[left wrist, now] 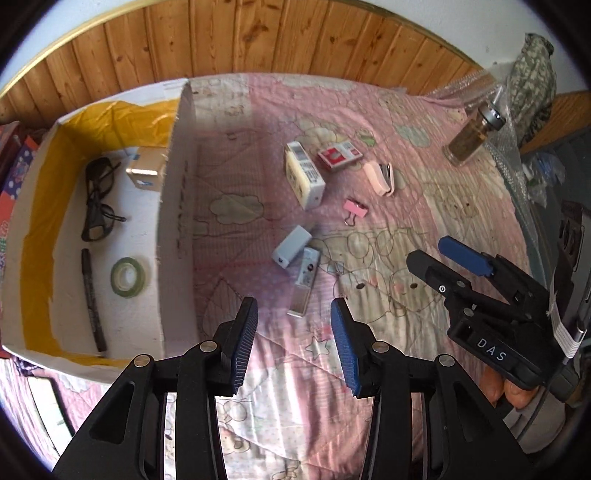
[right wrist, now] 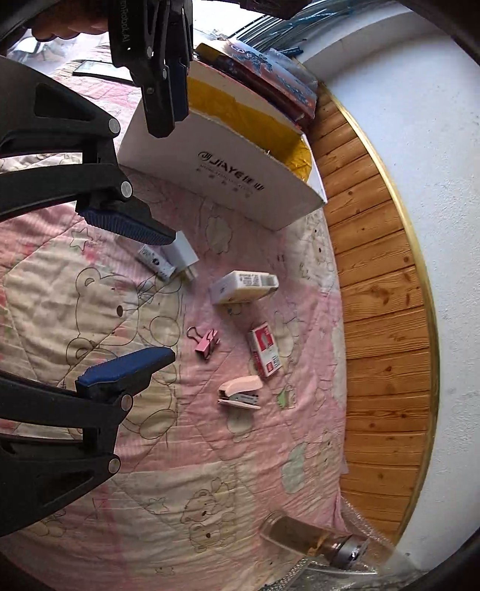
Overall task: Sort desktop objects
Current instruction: 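Withdraw both tools from the box toward the remaining items, then grasp the white cartoon tube with the left tool while the right tool grasps the pink binder clip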
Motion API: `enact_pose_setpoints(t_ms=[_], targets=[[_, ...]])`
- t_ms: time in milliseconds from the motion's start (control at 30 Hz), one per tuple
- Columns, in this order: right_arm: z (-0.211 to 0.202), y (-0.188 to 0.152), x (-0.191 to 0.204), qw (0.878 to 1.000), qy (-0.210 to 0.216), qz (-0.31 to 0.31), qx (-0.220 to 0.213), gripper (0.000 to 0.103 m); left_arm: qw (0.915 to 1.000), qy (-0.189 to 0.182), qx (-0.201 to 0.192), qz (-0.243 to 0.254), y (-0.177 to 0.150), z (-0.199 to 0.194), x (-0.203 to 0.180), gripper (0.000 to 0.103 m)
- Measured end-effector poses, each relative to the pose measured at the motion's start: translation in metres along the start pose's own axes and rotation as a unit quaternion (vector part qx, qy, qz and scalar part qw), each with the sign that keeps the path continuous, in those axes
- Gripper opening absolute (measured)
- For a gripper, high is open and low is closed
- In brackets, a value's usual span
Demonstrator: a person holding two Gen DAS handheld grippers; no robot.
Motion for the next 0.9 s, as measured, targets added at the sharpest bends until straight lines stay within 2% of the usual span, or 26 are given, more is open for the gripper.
enact_pose_setpoints(t_ms=[167, 333, 433, 533, 600, 667, 700, 733, 767, 800, 833, 900], targets=[[0.027, -0.009, -0.012, 0.999, 0.012, -0.017, 0.030, 0.059, 0.9993, -0.001, 0.036, -0.008, -0.010, 0.047, -0.010, 0.043], [0.071, -0.005, -0.022, 0.995, 0.026, -0.077, 0.066, 0.059, 0.9965, 0.006, 0.070, -0.044, -0.021, 0.090, -0.005, 0.043], [0.100, -0.001, -0.029, 0.990, 0.029, -0.111, 0.082, 0.059, 0.9953, 0.023, 0.079, -0.051, -0.026, 0.110, -0.003, 0.043], [0.125, -0.001, -0.035, 0.986, 0.038, -0.134, 0.093, 0.059, 0.9954, 0.034, 0.079, -0.042, -0.030, 0.125, -0.006, 0.044], [0.141, -0.005, -0.036, 0.983, 0.047, -0.147, 0.101, 0.059, 0.9976, 0.037, 0.053, -0.022, -0.027, 0.126, -0.013, 0.051], [0.155, -0.012, -0.036, 0.978, 0.055, -0.164, 0.113, 0.060, 0.9982, 0.044, 0.041, -0.004, -0.027, 0.128, -0.019, 0.053], [0.155, -0.013, -0.033, 0.977, 0.058, -0.181, 0.095, 0.060, 0.9984, 0.043, 0.035, 0.007, -0.027, 0.129, -0.022, 0.051], [0.156, -0.014, -0.031, 0.975, 0.059, -0.190, 0.094, 0.059, 0.9985, 0.044, 0.030, 0.016, -0.028, 0.129, -0.023, 0.050], [0.155, -0.014, -0.032, 0.975, 0.058, -0.194, 0.088, 0.050, 0.9984, 0.047, 0.024, 0.021, -0.030, 0.128, -0.024, 0.048], [0.154, -0.014, -0.034, 0.977, 0.056, -0.190, 0.083, 0.040, 0.9982, 0.051, 0.020, 0.026, -0.031, 0.127, -0.024, 0.040], [0.153, -0.012, -0.039, 0.979, 0.053, -0.181, 0.078, 0.034, 0.9978, 0.056, 0.017, 0.032, -0.032, 0.126, -0.024, 0.037], [0.150, -0.010, -0.049, 0.983, 0.060, -0.155, 0.075, 0.031, 0.9976, 0.057, 0.015, 0.037, -0.030, 0.125, -0.023, 0.028]])
Point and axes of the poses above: each gripper's, at about its wrist camera, not at the fingertips, and z roughly the way its jaws point, x to its left, y to its top, the point moved 2 cm from there along z, roughly the way its jaws point, and after that the axes turned 15 degrees about -x, right-handed, at the moved point
